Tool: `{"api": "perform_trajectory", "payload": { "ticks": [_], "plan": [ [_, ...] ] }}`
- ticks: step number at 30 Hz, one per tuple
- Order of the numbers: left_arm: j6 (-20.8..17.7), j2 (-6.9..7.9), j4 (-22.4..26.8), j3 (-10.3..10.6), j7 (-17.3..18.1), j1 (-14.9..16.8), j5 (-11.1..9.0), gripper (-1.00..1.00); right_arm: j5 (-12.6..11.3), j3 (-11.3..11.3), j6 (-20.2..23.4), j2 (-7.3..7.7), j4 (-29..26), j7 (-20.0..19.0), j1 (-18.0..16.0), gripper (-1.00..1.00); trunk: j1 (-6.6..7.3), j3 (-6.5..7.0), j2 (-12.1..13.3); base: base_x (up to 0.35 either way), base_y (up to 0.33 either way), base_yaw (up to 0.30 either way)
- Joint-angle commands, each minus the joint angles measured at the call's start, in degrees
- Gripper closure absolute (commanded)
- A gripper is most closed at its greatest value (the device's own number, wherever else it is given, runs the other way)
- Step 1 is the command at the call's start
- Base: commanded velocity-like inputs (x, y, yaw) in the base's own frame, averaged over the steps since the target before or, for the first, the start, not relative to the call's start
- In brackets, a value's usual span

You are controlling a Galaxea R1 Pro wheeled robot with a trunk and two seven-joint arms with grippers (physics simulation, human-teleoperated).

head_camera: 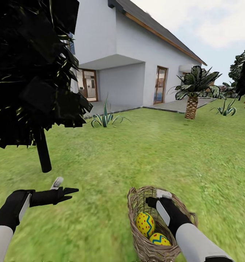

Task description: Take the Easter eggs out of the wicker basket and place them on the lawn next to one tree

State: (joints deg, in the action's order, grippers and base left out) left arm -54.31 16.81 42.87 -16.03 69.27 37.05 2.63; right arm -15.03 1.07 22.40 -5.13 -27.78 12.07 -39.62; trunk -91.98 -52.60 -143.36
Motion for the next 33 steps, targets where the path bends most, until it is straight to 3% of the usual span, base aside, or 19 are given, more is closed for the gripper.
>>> {"api": "perform_trajectory", "payload": {
  "ticks": [1, 27, 33],
  "plan": [
    [-0.54, -0.02, 0.02, -0.14, 0.36, 0.04, 0.27, -1.00, -0.48, 0.14, 0.28, -0.02, -0.10, 0.41, -0.02, -1.00, -0.01, -0.29, -0.05, 0.000, 0.000, 0.000],
    [0.03, 0.62, 0.02, -0.92, 0.18, 0.04, 0.35, -1.00, -0.30, -0.01, 3.35, -0.49, 0.10, 1.10, -0.19, -1.00, -0.68, -6.05, -0.39, 0.000, 0.000, 0.000],
    [0.09, 0.79, 0.02, -0.93, 0.25, 0.04, 0.35, -1.00, -0.18, 0.00, 3.36, -0.60, 0.10, 1.11, -0.20, -1.00, -0.71, -6.27, -0.41, 0.000, 0.000, 0.000]
  ]
}}
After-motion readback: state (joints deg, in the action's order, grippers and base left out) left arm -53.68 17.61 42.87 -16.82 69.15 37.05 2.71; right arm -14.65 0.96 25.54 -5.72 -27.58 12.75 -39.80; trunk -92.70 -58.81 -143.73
